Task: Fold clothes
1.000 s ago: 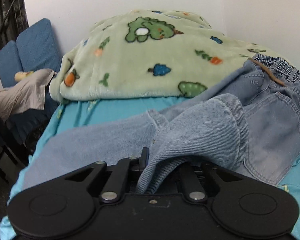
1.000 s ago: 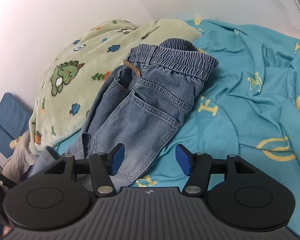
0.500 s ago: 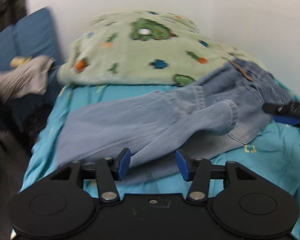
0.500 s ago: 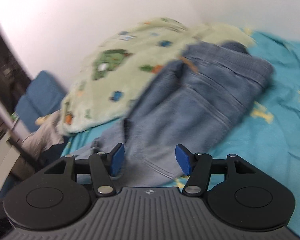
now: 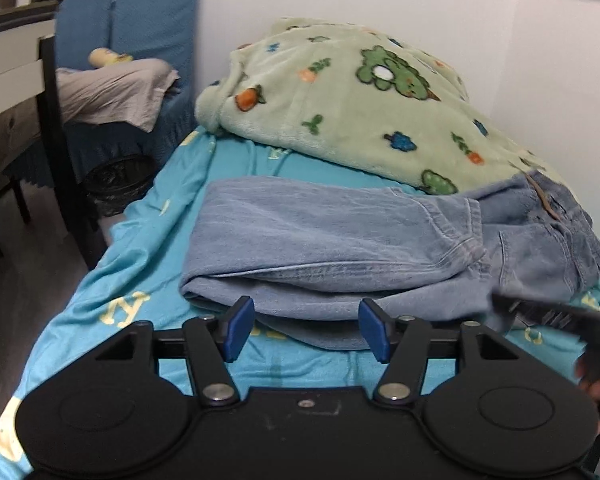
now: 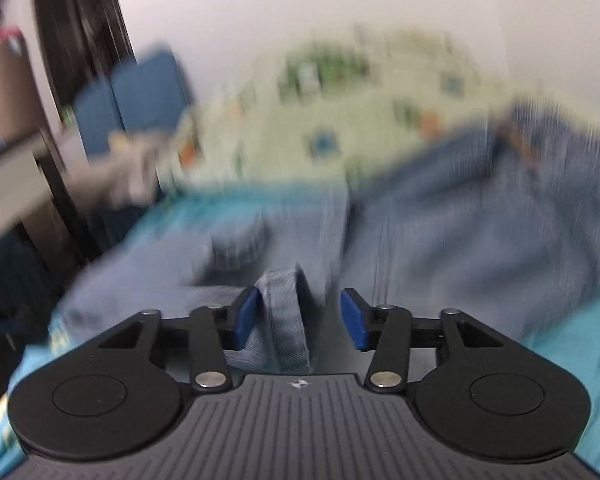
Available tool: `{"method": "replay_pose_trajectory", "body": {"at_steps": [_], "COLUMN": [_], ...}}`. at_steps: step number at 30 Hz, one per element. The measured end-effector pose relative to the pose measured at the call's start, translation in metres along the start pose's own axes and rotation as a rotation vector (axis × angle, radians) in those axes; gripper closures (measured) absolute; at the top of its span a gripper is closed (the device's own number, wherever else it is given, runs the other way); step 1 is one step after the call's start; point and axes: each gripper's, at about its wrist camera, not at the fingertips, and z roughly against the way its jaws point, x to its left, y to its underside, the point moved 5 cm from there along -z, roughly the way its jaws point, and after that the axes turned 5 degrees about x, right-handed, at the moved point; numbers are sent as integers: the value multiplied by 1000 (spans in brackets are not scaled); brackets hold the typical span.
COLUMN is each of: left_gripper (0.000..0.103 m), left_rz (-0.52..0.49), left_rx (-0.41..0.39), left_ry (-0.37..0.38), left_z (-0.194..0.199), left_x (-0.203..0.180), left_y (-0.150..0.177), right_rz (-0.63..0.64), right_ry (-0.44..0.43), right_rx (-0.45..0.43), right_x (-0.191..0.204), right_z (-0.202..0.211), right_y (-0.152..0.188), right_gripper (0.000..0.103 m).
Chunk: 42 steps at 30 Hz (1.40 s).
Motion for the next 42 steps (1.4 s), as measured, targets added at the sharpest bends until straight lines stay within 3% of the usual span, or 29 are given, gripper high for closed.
{"method": "replay_pose_trajectory", "body": {"at_steps": [2,4,9,12,16,19,21,24,28,31,38,42], "left_gripper": [48,48,48,47,47,47,47,47,47,47,47,47], "left_rz": [-19,-2,43,36,65,108,91,81,112,143,175,199], "left_rx": [-3,3,-19,-52,-48,-34,-16,-14,-27,-20,-55,-60], "left_ry": [-3,8,38,47,61,118,110,126,156,181,199,192], "left_z": [0,0,9,13,10,8,5,7,11,13,28,30], "left_x": [-2,-1,6,7,16,22,23,27,36,43,53,62], "left_y": [-1,-1,-12,-18,-19,-14,-11,-8,-8,-7,-11,-13], "right_rz": [14,12,-76,-142,-140,-168,-183,-219,-165,-117,-33,-83], "right_ry": [15,15,-52,-109,-147,-119,-87,-73,-54,-37,-3,114], "right_rx": [89,91,-72,-125,-56,-36,-25,24,30,-4,-147,-133], "right_x": [-2,-3,-3,-1,15,19,21,22,41,60,100,74], "right_z": [-17,-18,21,31,0,-35,-57,-75,-74,-57,11,17], "right_y": [13,16,-14,-35,-57,-70,-76,-75,-77,-87,-112,-92], "right_gripper": [59,59,58,52,49,47,47,59,86,97,98,98]}}
